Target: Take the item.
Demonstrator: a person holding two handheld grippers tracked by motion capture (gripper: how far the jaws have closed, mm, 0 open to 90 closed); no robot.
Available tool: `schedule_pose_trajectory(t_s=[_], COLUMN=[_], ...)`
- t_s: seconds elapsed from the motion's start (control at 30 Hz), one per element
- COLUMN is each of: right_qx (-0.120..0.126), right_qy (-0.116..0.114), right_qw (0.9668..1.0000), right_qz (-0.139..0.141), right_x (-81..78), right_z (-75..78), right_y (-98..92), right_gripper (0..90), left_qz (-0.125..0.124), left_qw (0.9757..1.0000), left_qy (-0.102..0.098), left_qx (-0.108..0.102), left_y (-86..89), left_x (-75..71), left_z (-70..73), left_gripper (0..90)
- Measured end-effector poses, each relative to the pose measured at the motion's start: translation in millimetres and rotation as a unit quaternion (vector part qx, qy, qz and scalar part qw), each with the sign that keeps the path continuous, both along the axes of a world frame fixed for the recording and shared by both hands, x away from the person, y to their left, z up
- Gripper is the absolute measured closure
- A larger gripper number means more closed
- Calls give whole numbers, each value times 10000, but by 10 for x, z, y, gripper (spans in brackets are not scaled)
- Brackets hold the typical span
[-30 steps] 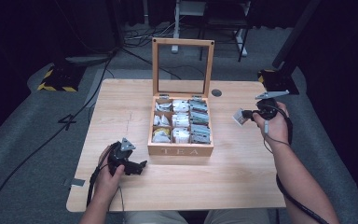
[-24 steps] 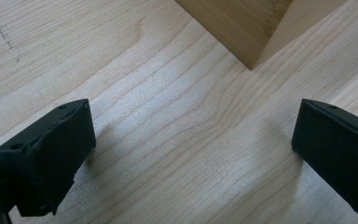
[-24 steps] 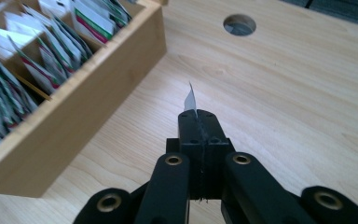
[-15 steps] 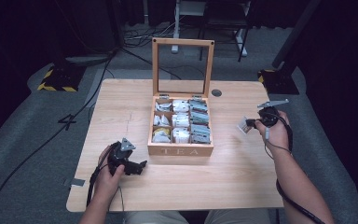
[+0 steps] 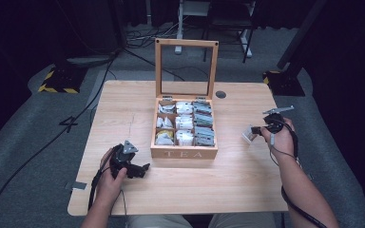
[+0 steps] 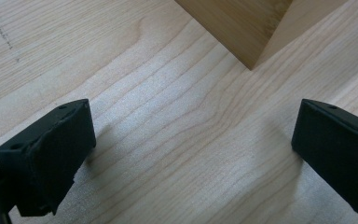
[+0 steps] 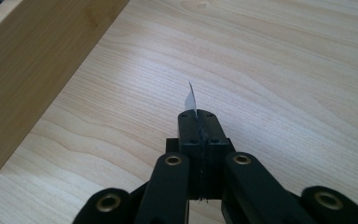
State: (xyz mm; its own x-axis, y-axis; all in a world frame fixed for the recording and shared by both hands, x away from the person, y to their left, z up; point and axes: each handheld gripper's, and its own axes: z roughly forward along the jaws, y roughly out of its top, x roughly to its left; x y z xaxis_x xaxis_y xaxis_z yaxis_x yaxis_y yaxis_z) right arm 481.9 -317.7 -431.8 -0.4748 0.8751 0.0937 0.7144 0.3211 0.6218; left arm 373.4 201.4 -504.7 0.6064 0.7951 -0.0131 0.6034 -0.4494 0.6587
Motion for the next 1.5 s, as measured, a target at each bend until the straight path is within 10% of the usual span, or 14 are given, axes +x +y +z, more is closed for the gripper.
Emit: schedule_pose_trajectory(t_s=[0.37, 0.77, 1.07, 1.5], right_qx=[-5, -6, 68, 365], right_qy=[133, -152, -338, -837], right_qw=[9998, 9991, 9977, 9955], right_qz=[-162, -385, -582, 270], right_x=[11, 75, 54, -338], right_z=[-89, -197, -181, 142], right_y=[-62, -206, -390, -269], right_gripper=[884, 496, 457, 459], left_qz=[-1, -3, -5, 96], left_qw=[10000, 10000, 10000, 10000], left_qy=[0, 12, 13, -13], left_qx=[1, -13, -7, -18], left_y=[0, -1, -1, 93], left_x=[0, -1, -3, -202], left_z=[0, -1, -1, -4], left_gripper=[1, 2, 2, 4])
